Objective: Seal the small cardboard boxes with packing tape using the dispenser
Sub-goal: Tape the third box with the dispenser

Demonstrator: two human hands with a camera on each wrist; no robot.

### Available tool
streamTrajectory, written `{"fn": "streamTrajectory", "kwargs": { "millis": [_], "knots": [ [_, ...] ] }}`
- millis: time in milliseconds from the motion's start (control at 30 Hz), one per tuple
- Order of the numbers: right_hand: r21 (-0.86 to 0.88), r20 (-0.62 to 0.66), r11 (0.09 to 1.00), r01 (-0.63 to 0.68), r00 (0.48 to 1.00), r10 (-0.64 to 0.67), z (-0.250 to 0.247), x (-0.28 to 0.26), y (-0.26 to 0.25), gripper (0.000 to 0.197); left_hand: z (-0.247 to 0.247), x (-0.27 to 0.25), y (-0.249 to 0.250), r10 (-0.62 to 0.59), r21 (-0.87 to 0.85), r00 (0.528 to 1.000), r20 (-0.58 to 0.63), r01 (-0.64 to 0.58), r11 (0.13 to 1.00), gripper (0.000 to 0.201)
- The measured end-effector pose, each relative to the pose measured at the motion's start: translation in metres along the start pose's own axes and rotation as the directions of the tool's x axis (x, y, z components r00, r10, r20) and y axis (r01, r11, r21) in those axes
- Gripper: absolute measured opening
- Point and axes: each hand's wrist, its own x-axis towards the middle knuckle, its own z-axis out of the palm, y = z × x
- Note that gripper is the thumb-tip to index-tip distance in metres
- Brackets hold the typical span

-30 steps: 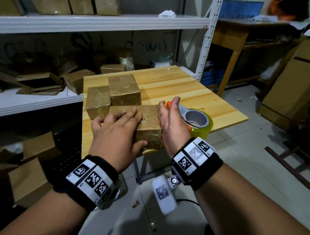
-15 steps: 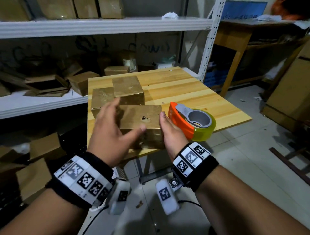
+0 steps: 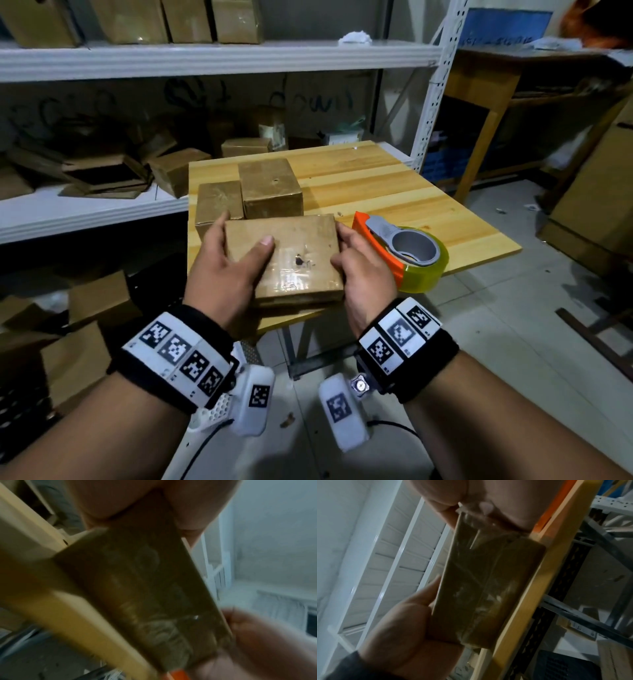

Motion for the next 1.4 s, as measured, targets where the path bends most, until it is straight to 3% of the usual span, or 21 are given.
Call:
{"fn": "streamTrajectory", "kwargs": {
  "millis": [67,167,300,400,567,700,800,900,967,1100,1267,1400],
  "knots": [
    [-0.033,-0.004,0.999,0.024,1.0,-0.024,0.006,-0.005,-0.001,0.033,0.004,-0.003,-0.004,0.055,0.043,0.998,0.034,-0.056,0.997,0.094],
    [-0.203,0.011,0.972,0.122,0.992,-0.122,0.009,-0.009,0.004,0.069,0.007,-0.005,-0.006,0.113,0.168,0.992,0.05,-0.12,0.978,0.112],
    [-0.407,-0.027,0.888,0.213,0.969,-0.245,0.01,-0.01,0.008,0.059,0.009,-0.004,-0.006,0.142,0.215,0.989,0.044,-0.148,0.965,0.102],
    [-0.417,-0.068,0.882,0.22,0.96,-0.272,0.014,-0.009,0.008,0.058,0.01,-0.002,-0.008,0.138,0.197,0.989,0.044,-0.144,0.97,0.091],
    [-0.393,-0.079,0.896,0.207,0.963,-0.257,0.012,-0.007,0.005,0.034,0.009,0.0,-0.012,0.145,0.169,0.989,0.019,-0.147,0.975,0.07],
    [-0.409,-0.087,0.891,0.199,0.963,-0.255,0.012,-0.008,0.003,0.041,0.007,0.002,-0.014,0.132,0.126,0.991,0.018,-0.133,0.983,0.053],
    [-0.398,-0.089,0.894,0.204,0.962,-0.259,0.01,-0.008,0.003,0.042,0.004,0.004,-0.017,0.123,0.091,0.992,0.015,-0.123,0.988,0.064],
    [-0.412,-0.078,0.884,0.219,0.959,-0.273,0.01,-0.007,0.004,0.046,0.001,0.002,-0.016,0.096,0.044,0.989,0.113,-0.101,0.994,0.104],
    [-0.413,-0.076,0.884,0.22,0.959,-0.274,0.01,-0.007,0.006,0.047,0.002,0.002,-0.016,0.112,0.066,0.983,0.148,-0.123,0.99,0.115],
    [-0.386,-0.07,0.898,0.214,0.963,-0.259,0.008,-0.007,0.004,0.041,0.002,0.007,-0.022,0.099,0.061,0.983,0.152,-0.109,0.992,0.118],
    [-0.354,-0.042,0.909,0.218,0.968,-0.248,0.004,-0.006,0.002,0.04,0.003,0.008,-0.023,0.08,-0.012,0.985,0.156,-0.079,0.997,0.097],
    [-0.373,-0.037,0.9,0.225,0.966,-0.257,0.004,-0.006,0.002,0.039,0.002,0.009,-0.024,0.092,-0.002,0.983,0.159,-0.093,0.996,0.103]
  ]
}}
